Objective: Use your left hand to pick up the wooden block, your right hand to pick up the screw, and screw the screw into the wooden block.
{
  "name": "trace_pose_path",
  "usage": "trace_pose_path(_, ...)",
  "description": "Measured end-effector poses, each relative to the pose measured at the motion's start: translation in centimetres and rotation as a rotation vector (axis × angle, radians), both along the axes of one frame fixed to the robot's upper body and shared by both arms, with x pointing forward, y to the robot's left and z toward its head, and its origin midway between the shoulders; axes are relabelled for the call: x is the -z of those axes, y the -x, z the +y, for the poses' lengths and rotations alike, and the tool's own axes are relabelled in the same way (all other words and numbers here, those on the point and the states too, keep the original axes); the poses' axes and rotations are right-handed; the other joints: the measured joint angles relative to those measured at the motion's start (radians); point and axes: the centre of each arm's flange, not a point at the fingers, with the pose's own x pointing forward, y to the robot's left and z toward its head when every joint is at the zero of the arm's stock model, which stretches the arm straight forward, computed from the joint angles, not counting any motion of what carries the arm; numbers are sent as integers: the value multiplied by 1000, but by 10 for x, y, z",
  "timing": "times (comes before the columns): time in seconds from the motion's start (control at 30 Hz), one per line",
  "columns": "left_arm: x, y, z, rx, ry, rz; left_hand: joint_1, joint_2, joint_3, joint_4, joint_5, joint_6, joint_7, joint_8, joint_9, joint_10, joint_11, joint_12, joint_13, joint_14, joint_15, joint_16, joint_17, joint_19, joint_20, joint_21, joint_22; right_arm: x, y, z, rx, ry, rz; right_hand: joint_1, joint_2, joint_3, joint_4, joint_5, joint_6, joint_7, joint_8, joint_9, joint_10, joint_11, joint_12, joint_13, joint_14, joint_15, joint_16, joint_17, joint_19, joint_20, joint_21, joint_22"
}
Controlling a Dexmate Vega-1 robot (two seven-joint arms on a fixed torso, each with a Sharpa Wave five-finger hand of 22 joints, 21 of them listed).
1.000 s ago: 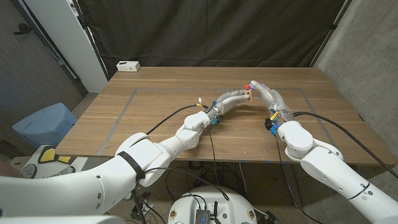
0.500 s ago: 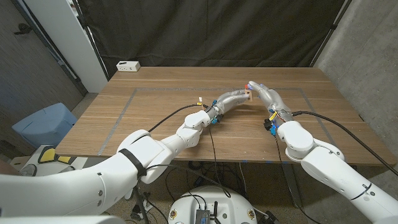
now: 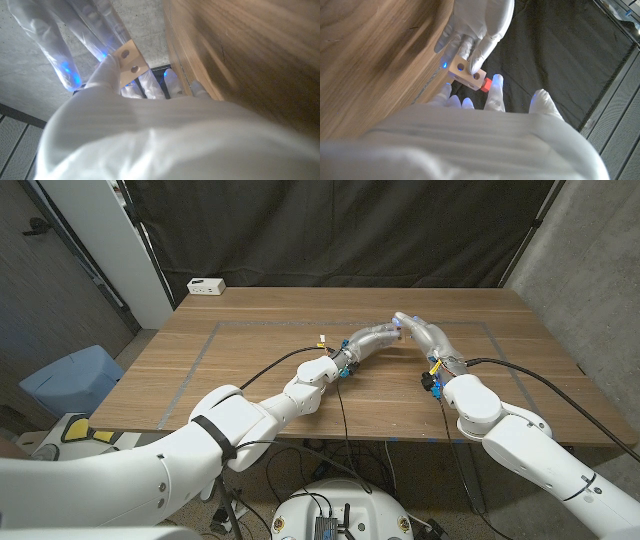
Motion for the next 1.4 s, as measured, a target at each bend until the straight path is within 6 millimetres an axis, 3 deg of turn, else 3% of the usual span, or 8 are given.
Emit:
trace_pose_path(0.73, 0, 2, 6, 6, 4, -24, 0, 0, 0, 0, -1, 0, 0, 0, 0, 3, 3, 0, 0, 0, 0, 0, 2, 0, 0, 0, 0, -3, 5, -5, 15, -46, -34, 0, 0, 0, 0, 0, 5, 5, 0, 0, 7, 0, 0, 0, 0, 0, 0, 0, 0, 0, 0, 0)
trace_pose_path(1.07, -3, 4, 5, 17, 1, -40, 0, 0, 0, 0, -1, 0, 0, 0, 0, 3, 3, 0, 0, 0, 0, 0, 1, 0, 0, 0, 0, -4, 1, -18, 36, -85, -45, 0, 0, 0, 0, 0, 5, 5, 0, 0, 7, 0, 0, 0, 0, 0, 0, 0, 7, 7, 0, 0)
trace_pose_path(1.33, -6, 3, 4, 17, -2, -43, 4, -4, 0, 0, -1, 0, 0, 0, 0, 3, 3, 0, 0, 0, 0, 0, 1, 0, 0, 0, 0, -4, 1, -16, 16, -91, -40, 0, 0, 0, 0, 0, 0, 11, 0, 0, 7, 0, 0, 0, 0, 0, 0, 0, 13, 13, 0, 0)
trace_pose_path(1.4, -5, 2, 3, 17, -8, -34, 4, -4, 0, 0, -1, 0, 0, 0, 0, 3, 3, 0, 0, 0, 0, 0, 1, 0, 0, 0, 0, -8, -4, -25, 31, -95, -43, 0, 0, 0, 0, 0, -4, 13, 0, 0, 7, 0, 0, 0, 0, 0, 0, 0, 13, 13, 0, 0)
